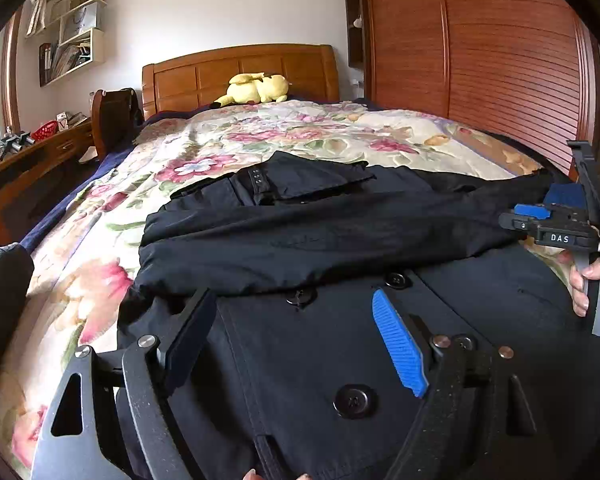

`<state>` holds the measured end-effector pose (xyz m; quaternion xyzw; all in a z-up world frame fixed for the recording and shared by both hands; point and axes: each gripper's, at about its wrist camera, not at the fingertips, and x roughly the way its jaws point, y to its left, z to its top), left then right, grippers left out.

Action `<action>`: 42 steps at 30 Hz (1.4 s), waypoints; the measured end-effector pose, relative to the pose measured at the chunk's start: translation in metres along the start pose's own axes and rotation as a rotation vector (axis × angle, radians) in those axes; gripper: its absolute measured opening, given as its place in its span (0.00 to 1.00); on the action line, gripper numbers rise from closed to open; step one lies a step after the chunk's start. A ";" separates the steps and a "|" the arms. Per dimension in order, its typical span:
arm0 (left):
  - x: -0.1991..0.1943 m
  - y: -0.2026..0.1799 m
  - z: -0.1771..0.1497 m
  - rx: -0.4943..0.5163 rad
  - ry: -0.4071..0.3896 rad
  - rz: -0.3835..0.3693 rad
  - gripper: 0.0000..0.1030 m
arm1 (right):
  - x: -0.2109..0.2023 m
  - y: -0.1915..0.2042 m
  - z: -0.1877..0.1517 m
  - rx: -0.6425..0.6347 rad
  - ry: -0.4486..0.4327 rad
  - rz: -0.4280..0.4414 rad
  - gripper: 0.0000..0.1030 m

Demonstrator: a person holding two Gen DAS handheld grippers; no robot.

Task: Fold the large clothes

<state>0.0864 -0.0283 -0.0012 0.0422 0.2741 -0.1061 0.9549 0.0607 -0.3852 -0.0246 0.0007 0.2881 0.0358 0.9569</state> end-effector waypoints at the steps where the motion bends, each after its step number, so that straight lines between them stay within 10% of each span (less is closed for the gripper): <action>1: -0.002 0.001 -0.001 -0.009 -0.007 0.002 0.79 | 0.000 0.000 0.000 0.003 0.000 -0.004 0.66; 20: -0.009 0.013 -0.011 -0.062 -0.064 0.001 0.79 | 0.031 -0.102 0.041 0.183 0.115 -0.288 0.66; 42: -0.006 0.012 -0.011 -0.060 -0.048 -0.003 0.79 | 0.056 -0.160 0.039 0.522 0.124 -0.197 0.66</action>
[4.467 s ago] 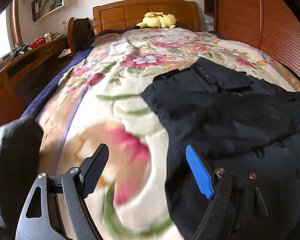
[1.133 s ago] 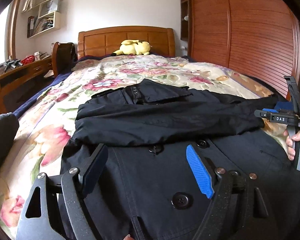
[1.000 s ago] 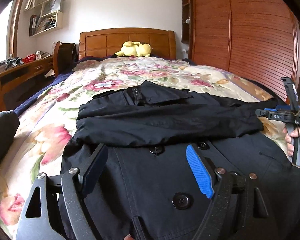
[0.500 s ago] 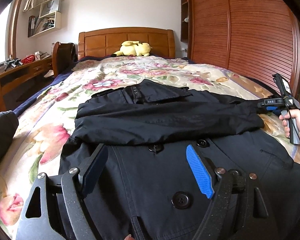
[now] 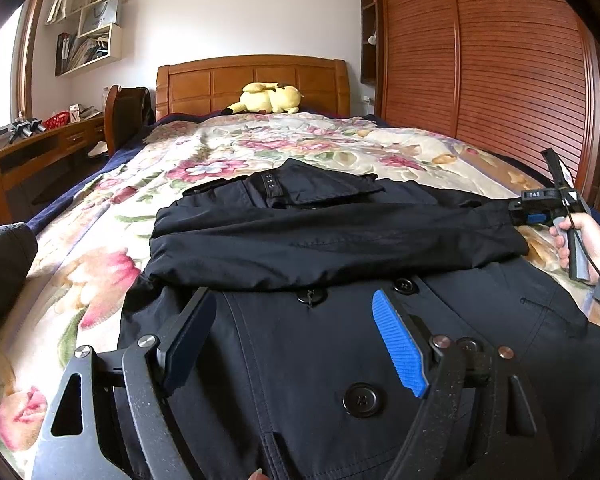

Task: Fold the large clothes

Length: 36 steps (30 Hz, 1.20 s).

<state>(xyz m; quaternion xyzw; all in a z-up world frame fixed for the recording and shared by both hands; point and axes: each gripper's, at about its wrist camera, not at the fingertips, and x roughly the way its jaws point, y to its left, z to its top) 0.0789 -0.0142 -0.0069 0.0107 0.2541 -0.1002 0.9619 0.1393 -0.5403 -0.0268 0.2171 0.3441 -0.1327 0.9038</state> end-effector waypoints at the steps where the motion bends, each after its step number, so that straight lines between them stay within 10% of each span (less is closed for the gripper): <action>1: 0.000 0.000 0.000 0.000 0.001 0.000 0.79 | 0.003 0.000 0.002 0.005 0.007 -0.004 0.66; 4: 0.000 0.000 0.000 0.002 0.004 0.000 0.79 | 0.013 0.004 0.005 -0.018 0.029 -0.047 0.64; 9: 0.000 0.000 0.000 0.001 0.002 -0.003 0.79 | 0.013 0.021 0.011 -0.111 0.018 -0.101 0.08; 15: -0.005 0.001 0.003 -0.005 -0.011 -0.016 0.79 | -0.043 0.067 0.026 -0.243 -0.151 -0.111 0.04; 22: -0.019 0.000 0.010 0.018 -0.030 -0.013 0.79 | -0.127 0.155 0.009 -0.447 -0.305 0.067 0.04; 28: -0.034 0.006 0.014 0.069 -0.054 0.030 0.79 | -0.157 0.223 -0.055 -0.618 -0.243 0.234 0.04; 36: -0.049 0.026 0.014 0.047 -0.054 0.023 0.79 | -0.138 0.237 -0.139 -0.691 -0.082 0.253 0.04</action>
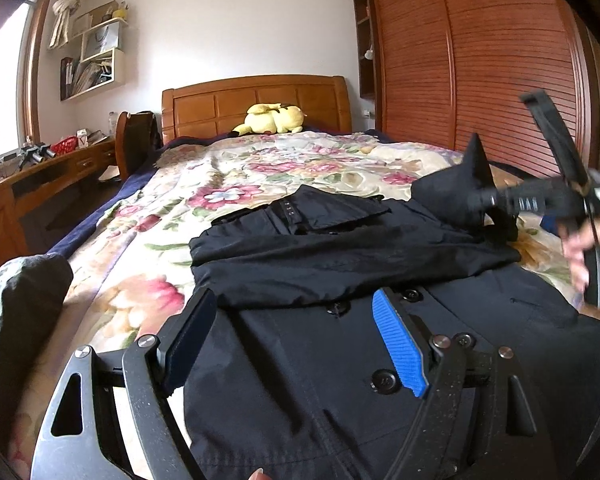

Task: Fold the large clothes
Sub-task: 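Lift the held sleeve with the right tool and fold it across the coat body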

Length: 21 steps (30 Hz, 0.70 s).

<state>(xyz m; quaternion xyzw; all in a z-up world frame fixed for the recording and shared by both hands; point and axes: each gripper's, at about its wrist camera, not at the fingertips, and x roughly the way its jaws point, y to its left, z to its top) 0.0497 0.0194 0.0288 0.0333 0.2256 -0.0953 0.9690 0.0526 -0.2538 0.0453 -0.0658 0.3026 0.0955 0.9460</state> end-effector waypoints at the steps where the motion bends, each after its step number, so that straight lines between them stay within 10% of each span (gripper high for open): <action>1: 0.000 0.002 0.000 -0.003 0.002 -0.001 0.79 | 0.002 0.004 -0.005 -0.005 0.012 0.004 0.04; 11: -0.004 0.012 -0.002 -0.027 -0.002 -0.004 0.79 | 0.027 0.010 -0.017 0.020 0.164 0.035 0.14; 18: -0.006 0.015 -0.003 -0.027 -0.005 0.001 0.79 | -0.006 0.015 -0.028 -0.007 0.125 0.029 0.49; 21: -0.006 0.016 -0.002 -0.032 -0.005 0.002 0.79 | -0.024 0.010 -0.035 -0.011 0.099 0.012 0.50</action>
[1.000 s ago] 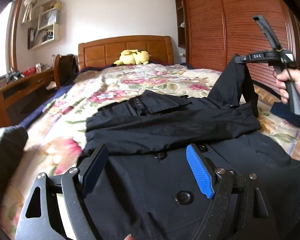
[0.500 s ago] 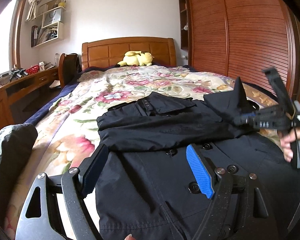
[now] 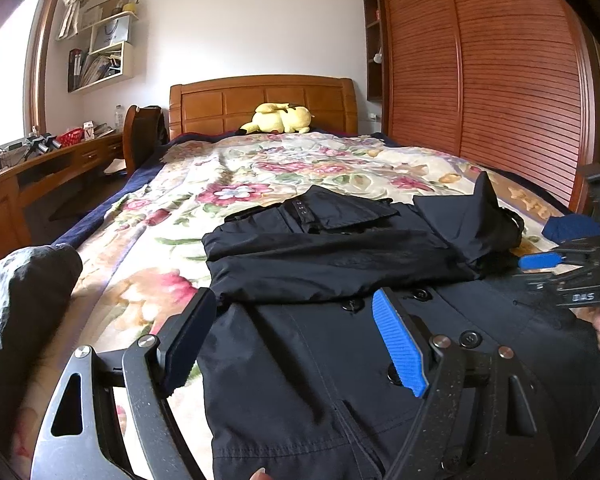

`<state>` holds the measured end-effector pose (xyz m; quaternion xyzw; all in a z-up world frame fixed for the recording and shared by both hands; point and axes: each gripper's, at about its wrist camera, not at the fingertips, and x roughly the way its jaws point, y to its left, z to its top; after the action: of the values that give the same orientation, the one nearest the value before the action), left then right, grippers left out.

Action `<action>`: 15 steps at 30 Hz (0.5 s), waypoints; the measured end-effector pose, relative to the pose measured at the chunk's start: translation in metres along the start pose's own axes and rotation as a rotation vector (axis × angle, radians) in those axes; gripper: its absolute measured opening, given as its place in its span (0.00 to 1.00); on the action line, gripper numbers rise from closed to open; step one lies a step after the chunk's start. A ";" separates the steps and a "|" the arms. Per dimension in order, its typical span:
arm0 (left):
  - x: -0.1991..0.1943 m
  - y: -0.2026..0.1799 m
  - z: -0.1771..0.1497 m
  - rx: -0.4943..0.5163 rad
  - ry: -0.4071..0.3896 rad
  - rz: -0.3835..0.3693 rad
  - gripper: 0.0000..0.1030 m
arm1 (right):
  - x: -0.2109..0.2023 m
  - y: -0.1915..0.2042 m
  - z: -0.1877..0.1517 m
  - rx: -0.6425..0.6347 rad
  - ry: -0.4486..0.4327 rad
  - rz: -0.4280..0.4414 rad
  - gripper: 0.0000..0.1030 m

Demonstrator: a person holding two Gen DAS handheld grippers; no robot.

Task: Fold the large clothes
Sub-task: 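Lift the held sleeve with the right tool and fold it across the coat body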

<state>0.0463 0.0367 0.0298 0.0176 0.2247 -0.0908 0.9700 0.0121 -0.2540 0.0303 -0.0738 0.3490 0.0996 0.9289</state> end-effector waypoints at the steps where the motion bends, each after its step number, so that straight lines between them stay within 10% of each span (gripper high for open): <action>1: -0.001 0.000 0.000 0.000 -0.001 0.000 0.79 | -0.006 -0.004 -0.003 0.001 -0.009 -0.016 0.50; 15: 0.001 -0.003 -0.001 0.015 0.003 0.004 0.79 | 0.019 -0.114 -0.008 0.165 -0.010 -0.258 0.57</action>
<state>0.0463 0.0332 0.0281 0.0257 0.2255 -0.0905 0.9697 0.0484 -0.3631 0.0195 -0.0411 0.3389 -0.0493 0.9386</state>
